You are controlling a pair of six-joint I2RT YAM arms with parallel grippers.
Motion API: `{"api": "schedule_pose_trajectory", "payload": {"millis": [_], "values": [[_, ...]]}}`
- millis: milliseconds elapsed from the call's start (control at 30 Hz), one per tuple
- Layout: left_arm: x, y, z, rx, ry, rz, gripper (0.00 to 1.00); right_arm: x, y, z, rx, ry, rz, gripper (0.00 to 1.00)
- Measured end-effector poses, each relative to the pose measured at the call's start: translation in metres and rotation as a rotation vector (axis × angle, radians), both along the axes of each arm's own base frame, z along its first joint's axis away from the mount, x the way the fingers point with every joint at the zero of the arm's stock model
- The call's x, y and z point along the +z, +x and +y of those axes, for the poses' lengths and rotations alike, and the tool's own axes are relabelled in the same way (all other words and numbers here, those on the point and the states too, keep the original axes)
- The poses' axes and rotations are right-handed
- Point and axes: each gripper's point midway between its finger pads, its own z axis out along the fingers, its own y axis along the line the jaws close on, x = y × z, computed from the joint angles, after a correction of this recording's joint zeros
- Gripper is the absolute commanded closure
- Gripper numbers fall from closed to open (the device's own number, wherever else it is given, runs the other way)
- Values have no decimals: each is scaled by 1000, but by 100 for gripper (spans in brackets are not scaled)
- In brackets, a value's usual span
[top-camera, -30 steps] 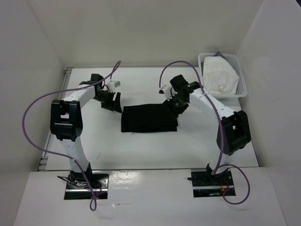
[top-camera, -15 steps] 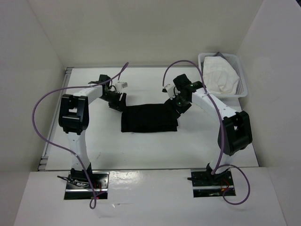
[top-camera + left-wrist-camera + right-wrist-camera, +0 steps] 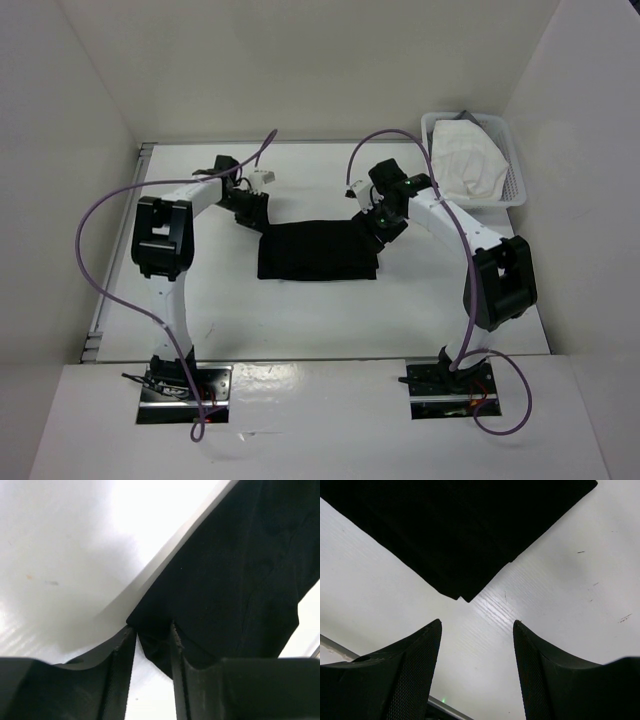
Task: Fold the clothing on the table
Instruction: Fold the skirt
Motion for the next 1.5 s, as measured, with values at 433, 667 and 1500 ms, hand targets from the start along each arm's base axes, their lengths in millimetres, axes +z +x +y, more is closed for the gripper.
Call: {"api": "schedule_pose_trajectory", "payload": {"millis": [433,667,1500], "values": [[-5,8,-5,37,-43,34,90,-6,0,1,1,-3,19,36],[-7,-1,23,167,-111,94,95,-24,-1,10,-21,19,89,36],[-9,-24,66,313,-90,130,96,-75,69,58,-139,547,444,28]]}}
